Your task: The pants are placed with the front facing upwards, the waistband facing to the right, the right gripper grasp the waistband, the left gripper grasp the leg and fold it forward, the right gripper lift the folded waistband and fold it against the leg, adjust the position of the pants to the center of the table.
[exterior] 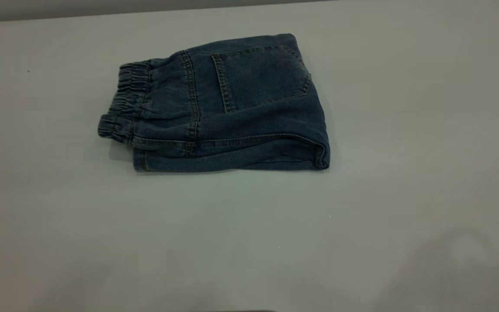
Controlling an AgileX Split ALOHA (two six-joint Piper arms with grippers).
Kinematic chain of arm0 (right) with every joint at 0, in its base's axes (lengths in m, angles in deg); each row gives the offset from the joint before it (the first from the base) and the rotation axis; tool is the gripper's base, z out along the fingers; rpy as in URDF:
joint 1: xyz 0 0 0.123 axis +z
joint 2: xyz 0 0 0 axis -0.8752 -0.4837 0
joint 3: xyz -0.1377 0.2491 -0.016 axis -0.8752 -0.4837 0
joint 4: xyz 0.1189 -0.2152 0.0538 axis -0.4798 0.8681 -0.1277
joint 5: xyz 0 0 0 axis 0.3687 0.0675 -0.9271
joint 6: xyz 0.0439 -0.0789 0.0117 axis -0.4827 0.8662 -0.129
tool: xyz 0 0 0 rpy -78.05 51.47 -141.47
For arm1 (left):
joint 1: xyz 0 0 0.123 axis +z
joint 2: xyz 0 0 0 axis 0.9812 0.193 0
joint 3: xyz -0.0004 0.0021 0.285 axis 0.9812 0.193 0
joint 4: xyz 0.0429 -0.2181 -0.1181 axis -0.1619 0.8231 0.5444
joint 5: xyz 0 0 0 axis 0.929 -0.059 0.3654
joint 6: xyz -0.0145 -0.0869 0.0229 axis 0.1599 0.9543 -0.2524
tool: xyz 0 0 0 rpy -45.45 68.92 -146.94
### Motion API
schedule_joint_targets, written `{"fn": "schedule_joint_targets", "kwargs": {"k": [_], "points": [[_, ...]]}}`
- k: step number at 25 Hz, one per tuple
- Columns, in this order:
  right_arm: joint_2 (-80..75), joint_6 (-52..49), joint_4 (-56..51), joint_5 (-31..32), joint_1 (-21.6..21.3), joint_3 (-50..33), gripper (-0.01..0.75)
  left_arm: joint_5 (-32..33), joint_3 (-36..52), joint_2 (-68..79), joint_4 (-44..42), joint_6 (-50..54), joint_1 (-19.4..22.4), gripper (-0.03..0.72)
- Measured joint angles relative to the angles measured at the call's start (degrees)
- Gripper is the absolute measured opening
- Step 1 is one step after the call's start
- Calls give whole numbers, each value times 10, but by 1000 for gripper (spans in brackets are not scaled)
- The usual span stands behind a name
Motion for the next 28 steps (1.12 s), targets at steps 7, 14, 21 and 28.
{"fn": "schedule_joint_targets", "kwargs": {"k": [7, 14, 21, 28], "points": [[125, -12, 4, -83, 0, -223, 410, 0, 152, -91, 48, 0, 0, 337], [253, -30, 7, -84, 0, -347, 410, -3, 165, -166, 55, 0, 0, 337], [389, -31, 14, -69, 0, -360, 410, -16, 178, -195, 47, 0, 0, 337], [424, -36, 17, -67, 0, -362, 410, -28, 185, -195, 50, 0, 0, 337]]}}
